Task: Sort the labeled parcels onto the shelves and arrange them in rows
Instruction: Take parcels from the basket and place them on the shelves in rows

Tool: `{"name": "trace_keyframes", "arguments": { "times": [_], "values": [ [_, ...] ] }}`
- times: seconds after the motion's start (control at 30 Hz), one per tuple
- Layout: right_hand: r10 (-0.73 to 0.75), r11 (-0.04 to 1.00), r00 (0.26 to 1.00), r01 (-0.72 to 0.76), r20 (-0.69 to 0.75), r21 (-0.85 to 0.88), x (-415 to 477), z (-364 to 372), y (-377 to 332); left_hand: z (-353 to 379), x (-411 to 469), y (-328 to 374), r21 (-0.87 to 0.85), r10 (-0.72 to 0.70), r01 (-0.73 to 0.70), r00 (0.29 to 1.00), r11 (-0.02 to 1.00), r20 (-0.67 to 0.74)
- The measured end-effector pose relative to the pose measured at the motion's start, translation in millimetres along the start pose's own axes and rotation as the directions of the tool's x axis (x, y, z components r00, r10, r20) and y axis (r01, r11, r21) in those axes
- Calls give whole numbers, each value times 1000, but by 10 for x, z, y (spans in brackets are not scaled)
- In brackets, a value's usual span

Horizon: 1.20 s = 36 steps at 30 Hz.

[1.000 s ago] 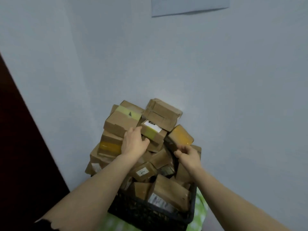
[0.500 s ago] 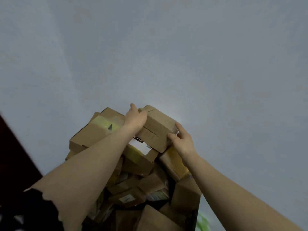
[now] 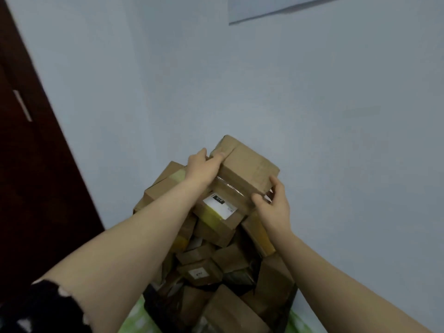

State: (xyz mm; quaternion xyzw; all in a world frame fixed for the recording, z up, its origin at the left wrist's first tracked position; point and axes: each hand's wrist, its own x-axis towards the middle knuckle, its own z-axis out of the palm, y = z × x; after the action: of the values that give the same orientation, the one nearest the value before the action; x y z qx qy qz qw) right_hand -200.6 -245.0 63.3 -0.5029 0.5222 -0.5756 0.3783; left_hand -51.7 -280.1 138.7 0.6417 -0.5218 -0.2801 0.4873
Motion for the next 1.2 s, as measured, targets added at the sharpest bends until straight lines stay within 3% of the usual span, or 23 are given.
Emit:
{"name": "trace_keyframes", "arguments": {
  "times": [0.13,0.3,0.43,0.53,0.7,0.83,1.1,1.2],
  "values": [
    [-6,995,1000,8,-24,102,-311,65,-170,-314,-322,-15,-80,8,-6,1000,997,23],
    [139,956,988,-115,-71,269,-806,231,-295,-887,-769,-218,-175,-73,71,997,982,-4],
    [147,953,989,-140,-4,270,-1202,453,-289,-1350,-1197,-500,-167,-152,149,988,975,-1],
    [240,927,967,-255,87,276,-1552,672,-249,-1741,-1524,-717,-224,-236,230,972,947,-2],
    [426,813,850,-510,311,279,-2113,1060,-279,-2414,-2095,-1076,-390,-406,358,913,848,-46],
    [460,693,753,-636,471,339,-2406,1362,-295,-2811,-2516,-1340,-485,-447,341,886,806,-120],
    [404,665,600,-711,690,229,-2763,1723,-341,-3410,-3126,-1556,-589,-503,289,831,755,-237],
    [419,727,582,-675,697,127,-2923,1831,-415,-3483,-3301,-1548,-603,-529,249,776,758,-345]
  ]
}}
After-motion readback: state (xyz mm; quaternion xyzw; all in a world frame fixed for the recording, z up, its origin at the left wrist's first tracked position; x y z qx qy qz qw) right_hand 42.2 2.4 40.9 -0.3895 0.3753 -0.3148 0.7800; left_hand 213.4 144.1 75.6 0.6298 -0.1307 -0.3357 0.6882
